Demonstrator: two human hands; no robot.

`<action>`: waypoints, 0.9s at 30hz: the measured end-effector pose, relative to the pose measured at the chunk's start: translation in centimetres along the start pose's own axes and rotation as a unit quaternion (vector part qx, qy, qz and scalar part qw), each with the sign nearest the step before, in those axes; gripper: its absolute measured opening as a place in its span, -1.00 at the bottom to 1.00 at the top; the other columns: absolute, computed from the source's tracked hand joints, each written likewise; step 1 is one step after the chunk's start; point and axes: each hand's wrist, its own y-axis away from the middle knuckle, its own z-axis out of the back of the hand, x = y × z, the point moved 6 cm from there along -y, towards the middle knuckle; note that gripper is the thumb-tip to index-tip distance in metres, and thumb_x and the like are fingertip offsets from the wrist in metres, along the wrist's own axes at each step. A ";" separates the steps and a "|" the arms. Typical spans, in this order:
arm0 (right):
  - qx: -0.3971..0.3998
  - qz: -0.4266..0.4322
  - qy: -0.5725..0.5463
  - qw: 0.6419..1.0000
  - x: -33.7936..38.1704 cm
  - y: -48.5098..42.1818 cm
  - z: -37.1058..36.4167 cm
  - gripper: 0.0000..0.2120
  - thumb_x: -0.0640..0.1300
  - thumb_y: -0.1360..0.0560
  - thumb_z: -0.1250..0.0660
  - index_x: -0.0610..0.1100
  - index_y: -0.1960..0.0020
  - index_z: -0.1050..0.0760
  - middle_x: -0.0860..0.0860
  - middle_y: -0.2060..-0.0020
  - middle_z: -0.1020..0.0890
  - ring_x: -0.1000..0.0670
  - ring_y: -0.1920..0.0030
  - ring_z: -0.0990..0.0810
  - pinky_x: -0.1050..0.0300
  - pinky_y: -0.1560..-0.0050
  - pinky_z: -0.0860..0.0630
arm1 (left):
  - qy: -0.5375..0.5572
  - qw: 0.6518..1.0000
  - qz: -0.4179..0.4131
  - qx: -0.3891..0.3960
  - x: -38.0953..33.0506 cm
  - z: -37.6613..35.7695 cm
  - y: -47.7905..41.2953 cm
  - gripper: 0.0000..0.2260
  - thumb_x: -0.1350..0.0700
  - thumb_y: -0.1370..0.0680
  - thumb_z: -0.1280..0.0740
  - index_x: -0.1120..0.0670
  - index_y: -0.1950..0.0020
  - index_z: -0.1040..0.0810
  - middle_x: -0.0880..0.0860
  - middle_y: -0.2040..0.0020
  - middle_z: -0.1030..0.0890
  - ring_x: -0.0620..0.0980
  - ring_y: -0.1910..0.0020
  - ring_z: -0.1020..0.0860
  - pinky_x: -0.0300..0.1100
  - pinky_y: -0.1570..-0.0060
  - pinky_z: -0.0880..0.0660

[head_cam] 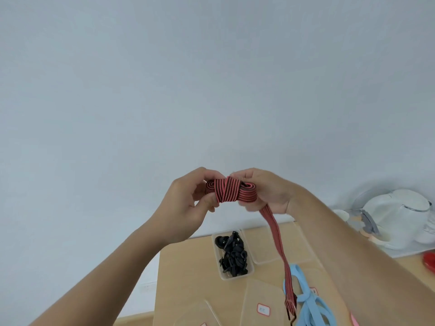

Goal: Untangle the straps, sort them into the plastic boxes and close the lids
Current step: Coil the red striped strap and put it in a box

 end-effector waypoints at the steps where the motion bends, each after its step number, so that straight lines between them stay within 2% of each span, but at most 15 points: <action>1: 0.007 -0.015 -0.039 0.999 -0.9 -0.2 -0.6 -0.68 -0.07 -0.67 -0.14 -0.10 0.23 -0.46 0.06 0.55 -0.30 0.12 0.55 -0.14 0.21 0.52 0.01 | 0.030 0.999 0.016 -0.018 0.3 0.0 -0.1 -0.78 0.29 -0.56 -0.27 0.10 -0.16 -0.57 -0.04 0.17 -0.63 -0.01 0.24 -0.60 -0.18 0.16 -0.57; 4: -0.002 -0.049 -0.109 0.993 -2.7 -0.2 -1.6 -0.67 -0.14 -0.66 -0.04 -0.09 0.27 -0.35 0.04 0.56 -0.31 0.12 0.55 -0.15 0.23 0.55 0.00 | 0.075 0.994 0.049 -0.065 1.1 -0.4 -0.5 -0.81 0.21 -0.56 -0.30 0.12 -0.17 -0.57 -0.02 0.12 -0.65 0.02 0.24 -0.61 -0.17 0.19 -0.57; 6: -0.039 -0.067 -0.130 0.988 -3.1 -0.1 -1.4 -0.63 -0.12 -0.68 -0.04 -0.11 0.29 -0.31 -0.01 0.48 -0.39 0.07 0.50 -0.25 0.26 0.57 -0.08 | 0.074 0.991 0.072 -0.089 1.9 -0.4 -0.8 -0.82 0.20 -0.56 -0.31 0.08 -0.16 -0.57 -0.06 0.11 -0.65 0.02 0.25 -0.62 -0.17 0.21 -0.57; 9: -0.157 -0.065 -0.038 0.985 -3.1 0.2 -0.3 -0.60 0.00 -0.72 -0.09 -0.14 0.24 -0.40 0.02 0.46 -0.31 0.04 0.47 -0.27 0.20 0.50 -0.29 | 0.041 0.988 0.101 -0.113 3.2 -0.2 -1.4 -0.79 0.32 -0.61 -0.30 0.06 -0.15 -0.56 -0.12 0.15 -0.65 0.01 0.26 -0.64 -0.17 0.21 -0.56; 11: -0.219 -0.021 0.058 0.974 -2.3 0.5 0.3 -0.63 0.01 -0.72 -0.09 -0.22 0.04 -0.50 0.05 0.48 -0.26 0.04 0.52 -0.21 0.16 0.48 -0.34 | 0.016 0.986 0.111 -0.121 3.7 -0.1 -1.7 -0.76 0.34 -0.62 -0.29 0.01 -0.14 -0.55 -0.18 0.17 -0.65 -0.04 0.27 -0.63 -0.21 0.23 -0.54; 13: -0.239 0.006 0.075 0.968 -1.8 0.8 0.5 -0.61 0.01 -0.72 -0.09 -0.29 -0.10 -0.52 0.04 0.47 -0.21 0.04 0.51 -0.13 0.16 0.51 -0.17 | -0.013 0.985 0.110 -0.131 3.8 0.0 -1.9 -0.72 0.33 -0.61 -0.30 -0.07 -0.11 -0.54 -0.21 0.18 -0.64 -0.07 0.29 -0.61 -0.21 0.26 -0.54; 14: -0.233 0.010 0.063 0.970 -1.8 1.1 0.6 -0.60 0.04 -0.71 -0.11 -0.27 -0.13 -0.55 0.03 0.45 -0.18 0.04 0.49 -0.09 0.14 0.49 -0.06 | -0.032 0.984 0.110 -0.140 3.7 0.2 -2.0 -0.70 0.32 -0.60 -0.30 -0.10 -0.09 -0.53 -0.19 0.19 -0.64 -0.07 0.29 -0.60 -0.21 0.27 -0.54; 16: -0.216 0.003 0.054 0.975 -1.7 1.4 0.5 -0.58 0.12 -0.67 -0.18 -0.20 -0.12 -0.61 0.01 0.43 -0.13 0.02 0.44 -0.04 0.10 0.44 0.01 | -0.076 0.979 0.104 -0.158 3.6 0.3 -2.0 -0.71 0.33 -0.58 -0.31 -0.07 -0.10 -0.54 -0.15 0.16 -0.64 -0.11 0.26 -0.58 -0.32 0.26 -0.51; 18: -0.205 -0.017 0.013 0.978 -1.8 1.6 0.4 -0.53 0.16 -0.65 -0.20 -0.24 -0.03 -0.62 0.02 0.42 -0.12 0.03 0.44 -0.06 0.15 0.46 -0.05 | -0.146 0.972 0.070 -0.170 3.1 0.2 -1.9 -0.73 0.35 -0.55 -0.32 0.04 -0.15 -0.55 -0.10 0.07 -0.63 -0.19 0.18 -0.57 -0.45 0.19 -0.44; 19: -0.199 -0.035 -0.050 0.978 -2.1 1.5 0.5 -0.50 0.16 -0.65 -0.19 -0.27 0.04 -0.61 0.03 0.42 -0.13 0.05 0.45 -0.08 0.19 0.48 -0.09 | -0.183 0.968 0.039 -0.168 2.9 -0.1 -1.9 -0.73 0.37 -0.54 -0.33 0.09 -0.18 -0.55 -0.08 0.04 -0.60 -0.20 0.17 -0.55 -0.46 0.16 -0.42; 21: -0.176 -0.074 -0.215 0.958 -2.6 1.4 0.3 -0.47 0.18 -0.64 -0.18 -0.25 0.16 -0.60 0.05 0.42 -0.19 0.10 0.47 -0.14 0.27 0.52 -0.15 | -0.246 0.956 -0.029 -0.155 2.3 -0.8 -1.7 -0.72 0.40 -0.52 -0.32 0.17 -0.19 -0.54 -0.01 0.01 -0.55 -0.12 0.20 -0.52 -0.34 0.19 -0.47; 23: -0.160 -0.100 -0.304 0.934 -2.7 1.4 0.1 -0.43 0.23 -0.62 -0.18 -0.22 0.23 -0.61 0.07 0.44 -0.21 0.13 0.50 -0.16 0.31 0.56 -0.16 | -0.301 0.937 -0.094 -0.148 1.7 -1.3 -1.5 -0.73 0.40 -0.52 -0.29 0.20 -0.19 -0.52 0.07 0.03 -0.52 0.03 0.26 -0.52 -0.12 0.34 -0.52; 25: -0.165 -0.114 -0.305 0.931 -2.6 1.3 0.0 -0.39 0.31 -0.58 -0.19 -0.20 0.25 -0.62 0.10 0.46 -0.16 0.15 0.54 -0.11 0.32 0.61 -0.09 | -0.335 0.917 -0.157 -0.148 1.3 -1.7 -1.2 -0.71 0.39 -0.51 -0.28 0.17 -0.20 -0.47 0.13 0.05 -0.53 0.07 0.28 -0.52 -0.06 0.42 -0.51; 27: -0.187 -0.115 -0.266 0.939 -2.3 1.2 0.2 -0.41 0.33 -0.56 -0.24 -0.19 0.25 -0.61 0.10 0.47 -0.14 0.15 0.55 -0.08 0.31 0.63 -0.05 | -0.350 0.903 -0.196 -0.151 1.4 -2.1 -0.9 -0.67 0.41 -0.51 -0.30 0.14 -0.23 -0.43 0.18 0.05 -0.56 0.10 0.25 -0.54 -0.06 0.42 -0.52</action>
